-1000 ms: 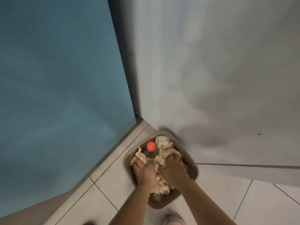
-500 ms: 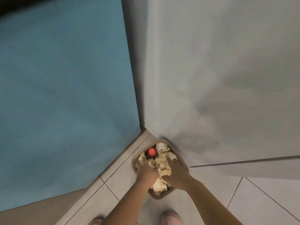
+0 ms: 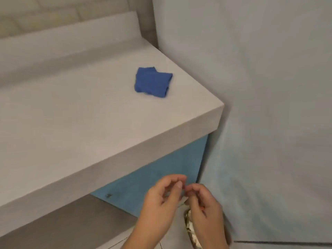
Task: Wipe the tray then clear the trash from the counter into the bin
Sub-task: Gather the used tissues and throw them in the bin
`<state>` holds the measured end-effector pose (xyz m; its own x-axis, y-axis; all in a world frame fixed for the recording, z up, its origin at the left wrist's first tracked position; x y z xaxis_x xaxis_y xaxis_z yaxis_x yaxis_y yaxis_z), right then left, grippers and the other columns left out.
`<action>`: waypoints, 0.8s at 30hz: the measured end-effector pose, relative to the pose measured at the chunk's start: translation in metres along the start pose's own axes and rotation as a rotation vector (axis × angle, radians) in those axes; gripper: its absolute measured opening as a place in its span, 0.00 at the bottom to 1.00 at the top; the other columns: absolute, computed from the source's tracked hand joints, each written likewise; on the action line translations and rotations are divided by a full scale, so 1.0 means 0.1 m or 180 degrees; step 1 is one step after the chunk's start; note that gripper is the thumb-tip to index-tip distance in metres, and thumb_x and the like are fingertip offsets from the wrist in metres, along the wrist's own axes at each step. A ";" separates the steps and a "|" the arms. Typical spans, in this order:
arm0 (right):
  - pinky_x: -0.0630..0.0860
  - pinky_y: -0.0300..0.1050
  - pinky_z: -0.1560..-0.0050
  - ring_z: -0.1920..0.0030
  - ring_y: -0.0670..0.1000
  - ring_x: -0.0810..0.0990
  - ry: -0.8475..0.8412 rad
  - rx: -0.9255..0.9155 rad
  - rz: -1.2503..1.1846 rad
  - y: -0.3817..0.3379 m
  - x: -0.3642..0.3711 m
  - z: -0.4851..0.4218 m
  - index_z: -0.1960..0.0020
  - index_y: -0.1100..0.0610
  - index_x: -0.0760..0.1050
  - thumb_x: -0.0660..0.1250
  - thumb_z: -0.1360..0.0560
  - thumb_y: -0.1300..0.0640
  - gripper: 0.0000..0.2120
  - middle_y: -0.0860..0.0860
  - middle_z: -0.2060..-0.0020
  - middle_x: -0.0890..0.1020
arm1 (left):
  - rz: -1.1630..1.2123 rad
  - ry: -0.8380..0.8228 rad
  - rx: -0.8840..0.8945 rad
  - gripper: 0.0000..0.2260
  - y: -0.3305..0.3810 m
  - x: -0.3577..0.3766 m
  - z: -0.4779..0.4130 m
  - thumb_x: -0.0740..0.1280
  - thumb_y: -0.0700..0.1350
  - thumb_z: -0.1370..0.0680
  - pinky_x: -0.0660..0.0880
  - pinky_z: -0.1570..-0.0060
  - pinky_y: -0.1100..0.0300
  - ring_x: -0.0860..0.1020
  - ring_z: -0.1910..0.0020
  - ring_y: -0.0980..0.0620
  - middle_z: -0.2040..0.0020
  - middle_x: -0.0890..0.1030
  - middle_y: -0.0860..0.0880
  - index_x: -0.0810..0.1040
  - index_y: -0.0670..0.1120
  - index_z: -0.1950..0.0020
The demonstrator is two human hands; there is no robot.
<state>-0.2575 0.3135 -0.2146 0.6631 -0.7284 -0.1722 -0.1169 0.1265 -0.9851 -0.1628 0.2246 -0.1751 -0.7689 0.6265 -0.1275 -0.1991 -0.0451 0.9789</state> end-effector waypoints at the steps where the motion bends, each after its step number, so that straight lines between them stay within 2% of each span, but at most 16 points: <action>1: 0.75 0.41 0.62 0.64 0.49 0.79 -0.0101 -0.0119 -0.0056 -0.30 0.10 -0.03 0.56 0.41 0.78 0.64 0.27 0.52 0.06 0.46 0.64 0.82 | 0.0033 0.0134 0.0041 0.08 0.22 -0.23 0.07 0.66 0.42 0.22 0.79 0.52 0.60 0.81 0.51 0.57 0.53 0.84 0.53 0.83 0.54 0.55; 4: 0.76 0.42 0.60 0.63 0.50 0.79 -0.0546 -0.0353 -0.0098 -1.09 0.56 -0.10 0.54 0.37 0.77 0.66 0.24 0.61 0.17 0.44 0.62 0.82 | 0.0091 0.0589 0.0079 0.09 0.71 -0.98 0.26 0.64 0.40 0.21 0.79 0.49 0.56 0.80 0.50 0.56 0.52 0.83 0.54 0.82 0.51 0.51; 9: 0.76 0.42 0.60 0.62 0.52 0.79 -0.1410 -0.0778 0.0020 -2.21 1.76 -0.03 0.52 0.43 0.77 0.64 0.23 0.60 0.12 0.45 0.62 0.79 | -0.0075 0.1438 0.0145 0.08 1.18 -2.48 0.71 0.64 0.43 0.21 0.78 0.47 0.53 0.81 0.51 0.56 0.52 0.83 0.57 0.81 0.54 0.50; 12: 0.77 0.39 0.59 0.61 0.51 0.79 -0.1753 -0.0948 0.0080 -2.63 2.58 0.14 0.52 0.41 0.77 0.65 0.24 0.58 0.11 0.43 0.62 0.79 | -0.0209 0.1763 0.0075 0.08 1.25 -3.35 1.00 0.65 0.44 0.22 0.77 0.46 0.55 0.80 0.51 0.58 0.53 0.83 0.57 0.81 0.55 0.50; 18: 0.72 0.31 0.60 0.56 0.43 0.76 -0.2219 -0.1135 0.0437 -3.02 4.20 0.41 0.51 0.42 0.76 0.66 0.25 0.58 0.10 0.44 0.61 0.79 | -0.0373 0.2100 -0.0203 0.06 1.06 -5.03 1.33 0.65 0.45 0.22 0.78 0.52 0.61 0.79 0.51 0.59 0.52 0.82 0.57 0.81 0.55 0.50; 22: 0.69 0.30 0.56 0.50 0.41 0.75 -0.2422 -0.1313 0.1065 -3.00 5.12 0.35 0.47 0.37 0.70 0.66 0.25 0.54 0.13 0.42 0.51 0.76 | -0.0601 0.2396 -0.0447 0.06 0.84 -6.06 1.37 0.65 0.45 0.22 0.73 0.59 0.67 0.78 0.55 0.59 0.51 0.81 0.55 0.80 0.52 0.49; 24: 0.68 0.32 0.50 0.43 0.43 0.74 -0.2510 -0.1435 0.1422 -2.96 5.52 0.28 0.39 0.41 0.71 0.65 0.24 0.53 0.15 0.44 0.43 0.73 | -0.0881 0.2559 -0.0651 0.06 0.70 -6.49 1.34 0.66 0.47 0.23 0.71 0.56 0.65 0.78 0.50 0.56 0.47 0.80 0.52 0.79 0.51 0.46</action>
<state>0.1639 -0.1076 -0.0178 0.7706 -0.0034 -0.6374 -0.6340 -0.1063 -0.7660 0.4035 -0.0813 -0.0022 -0.8569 -0.0998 -0.5057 -0.4879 -0.1596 0.8582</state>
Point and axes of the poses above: each hand's wrist, its own z-axis away from the middle knuckle, its own x-axis out of the palm, y = z × x, the point moved 9 cm from there along -z, towards the middle knuckle
